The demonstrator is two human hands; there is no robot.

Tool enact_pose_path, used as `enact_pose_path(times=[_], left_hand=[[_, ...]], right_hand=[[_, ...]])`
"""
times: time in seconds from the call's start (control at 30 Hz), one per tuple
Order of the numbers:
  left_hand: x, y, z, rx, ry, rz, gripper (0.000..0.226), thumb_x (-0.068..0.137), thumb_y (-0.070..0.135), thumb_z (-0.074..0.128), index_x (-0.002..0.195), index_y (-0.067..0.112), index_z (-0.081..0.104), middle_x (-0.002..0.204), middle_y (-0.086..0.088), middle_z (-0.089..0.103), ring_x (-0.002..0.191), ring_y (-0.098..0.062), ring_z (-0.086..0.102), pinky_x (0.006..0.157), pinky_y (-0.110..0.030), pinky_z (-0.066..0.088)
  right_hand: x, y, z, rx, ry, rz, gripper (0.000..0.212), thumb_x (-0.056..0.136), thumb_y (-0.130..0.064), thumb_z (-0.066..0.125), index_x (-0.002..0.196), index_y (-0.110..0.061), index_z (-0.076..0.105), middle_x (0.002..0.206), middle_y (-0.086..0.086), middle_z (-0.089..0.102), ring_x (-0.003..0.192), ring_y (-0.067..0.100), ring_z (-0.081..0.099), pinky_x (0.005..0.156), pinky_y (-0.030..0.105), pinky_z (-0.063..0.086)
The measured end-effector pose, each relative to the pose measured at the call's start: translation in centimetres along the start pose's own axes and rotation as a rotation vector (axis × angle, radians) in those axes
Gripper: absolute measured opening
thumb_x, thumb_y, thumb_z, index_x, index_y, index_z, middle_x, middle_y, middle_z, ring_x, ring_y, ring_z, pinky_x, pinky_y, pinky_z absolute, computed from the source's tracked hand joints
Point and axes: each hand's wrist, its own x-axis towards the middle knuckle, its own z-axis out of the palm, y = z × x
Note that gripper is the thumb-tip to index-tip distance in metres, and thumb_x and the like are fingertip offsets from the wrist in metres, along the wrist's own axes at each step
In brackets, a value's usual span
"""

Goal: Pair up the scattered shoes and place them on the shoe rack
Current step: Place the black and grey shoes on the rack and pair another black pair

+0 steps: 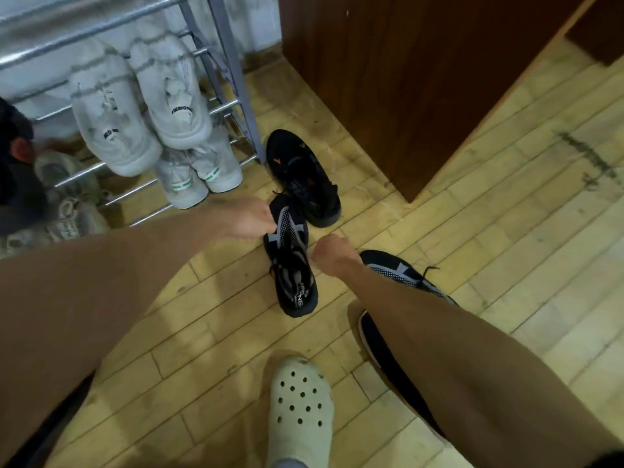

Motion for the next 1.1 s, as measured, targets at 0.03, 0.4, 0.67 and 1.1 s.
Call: enact_pose_path(times=[0.03, 0.4, 0.67, 1.1], left_hand=[[0.5, -0.3, 1.3, -0.009, 0.020, -0.013, 0.016, 0.094, 0.019, 0.046, 0.090, 0.009, 0.057, 0.090, -0.010, 0.058, 0.083, -0.025, 0.062, 0.069, -0.032, 0.048], [5.3, -1.6, 15.6, -0.683, 0.234, -0.428, 0.048, 0.094, 0.022, 0.049, 0.138, 0.002, 0.044, 0.139, -0.017, 0.050, 0.124, -0.036, 0.050, 0.103, -0.042, 0.044], [5.9, -2.8, 15.5, -0.807, 0.178, -0.416, 0.035, 0.088, 0.000, 0.056, 0.123, -0.001, 0.059, 0.123, -0.018, 0.062, 0.112, -0.032, 0.058, 0.097, -0.040, 0.050], [2.3, -5.6, 15.2, -0.953, 0.207, -0.425, 0.019, 0.084, 0.003, 0.063, 0.103, -0.002, 0.066, 0.110, -0.020, 0.068, 0.098, -0.030, 0.063, 0.080, -0.032, 0.051]], right_hand=[[0.0, 0.5, -0.5, -0.036, 0.025, -0.011, 0.032, 0.091, -0.015, 0.045, 0.118, -0.002, 0.057, 0.121, 0.016, 0.061, 0.108, 0.035, 0.061, 0.087, 0.041, 0.053], [-0.8, 13.4, -3.3, -0.209, 0.019, 0.364, 0.062, 0.088, -0.017, 0.057, 0.142, -0.002, 0.029, 0.143, 0.019, 0.033, 0.132, 0.039, 0.037, 0.108, 0.052, 0.036], [0.5, 12.0, -3.3, -0.237, -0.053, 0.185, 0.049, 0.091, -0.017, 0.053, 0.136, -0.005, 0.036, 0.133, 0.019, 0.044, 0.115, 0.037, 0.052, 0.086, 0.041, 0.049], [2.1, 6.9, -2.0, -0.010, -0.018, 0.194, 0.041, 0.091, -0.028, 0.053, 0.123, -0.003, 0.054, 0.122, 0.016, 0.059, 0.106, 0.032, 0.057, 0.078, 0.029, 0.045]])
